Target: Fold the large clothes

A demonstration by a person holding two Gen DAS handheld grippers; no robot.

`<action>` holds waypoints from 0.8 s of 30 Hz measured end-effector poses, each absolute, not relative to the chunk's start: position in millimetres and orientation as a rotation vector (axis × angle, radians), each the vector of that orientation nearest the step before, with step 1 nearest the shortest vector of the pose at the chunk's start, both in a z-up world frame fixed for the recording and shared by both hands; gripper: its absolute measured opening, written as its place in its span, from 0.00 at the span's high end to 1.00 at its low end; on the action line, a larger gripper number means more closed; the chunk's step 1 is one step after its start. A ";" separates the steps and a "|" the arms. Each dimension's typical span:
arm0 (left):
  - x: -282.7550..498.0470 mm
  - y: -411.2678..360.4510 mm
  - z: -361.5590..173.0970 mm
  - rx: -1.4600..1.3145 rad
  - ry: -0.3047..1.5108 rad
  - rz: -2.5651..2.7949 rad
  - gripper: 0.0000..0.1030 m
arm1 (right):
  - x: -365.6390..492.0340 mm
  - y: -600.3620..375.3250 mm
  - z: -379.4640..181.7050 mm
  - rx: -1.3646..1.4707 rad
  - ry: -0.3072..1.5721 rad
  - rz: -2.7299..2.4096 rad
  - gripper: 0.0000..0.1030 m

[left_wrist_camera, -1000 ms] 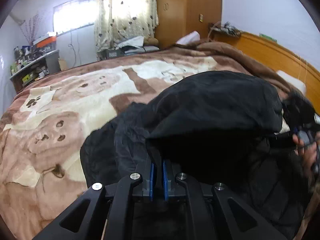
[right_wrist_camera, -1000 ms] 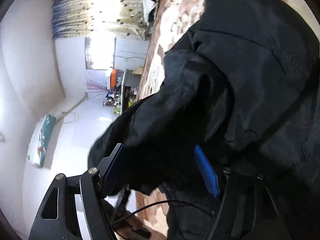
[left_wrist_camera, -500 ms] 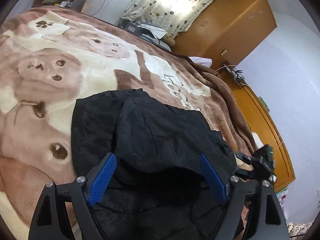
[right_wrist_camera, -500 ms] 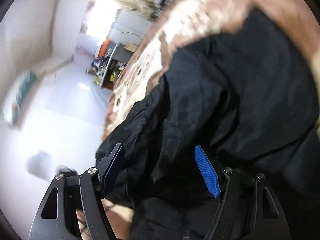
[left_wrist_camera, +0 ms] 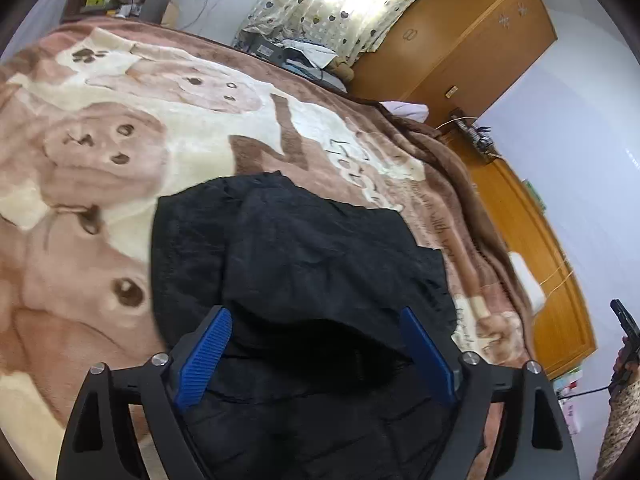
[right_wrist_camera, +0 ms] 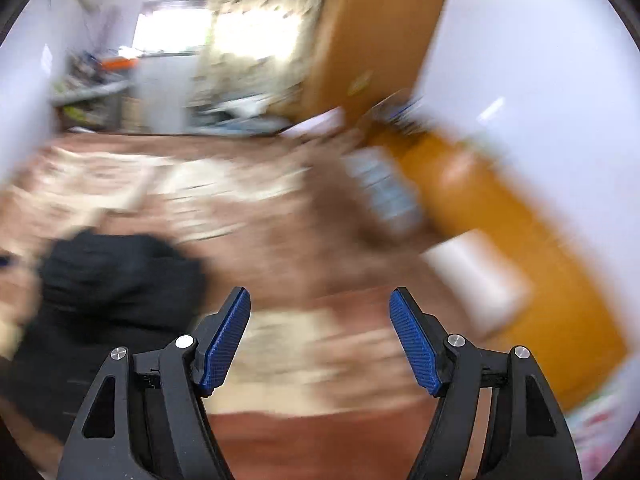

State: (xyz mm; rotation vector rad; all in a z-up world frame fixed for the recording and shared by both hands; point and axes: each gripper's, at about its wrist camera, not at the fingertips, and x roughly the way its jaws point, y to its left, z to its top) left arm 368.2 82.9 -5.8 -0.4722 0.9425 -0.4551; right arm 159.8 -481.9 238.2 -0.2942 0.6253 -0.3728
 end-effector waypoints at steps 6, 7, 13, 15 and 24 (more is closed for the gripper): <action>380.0 83.7 -34.9 -0.602 1.028 -0.391 0.11 | 205.7 -463.9 114.6 -0.124 0.775 -0.200 0.30; 382.4 83.0 -40.3 -0.619 1.045 -0.395 0.11 | 214.5 -457.4 85.5 -0.095 0.821 -0.159 0.30; 399.4 92.6 -64.3 -0.798 1.080 -0.365 0.11 | 284.9 -366.6 -43.4 0.063 0.927 0.136 0.30; 404.3 94.8 -66.2 -0.861 1.047 -0.375 0.11 | 310.9 -338.6 -57.7 0.138 0.927 0.231 0.30; 438.8 86.7 -85.1 -0.973 1.112 -0.354 0.12 | 405.7 -308.7 -101.7 0.658 1.015 0.528 0.30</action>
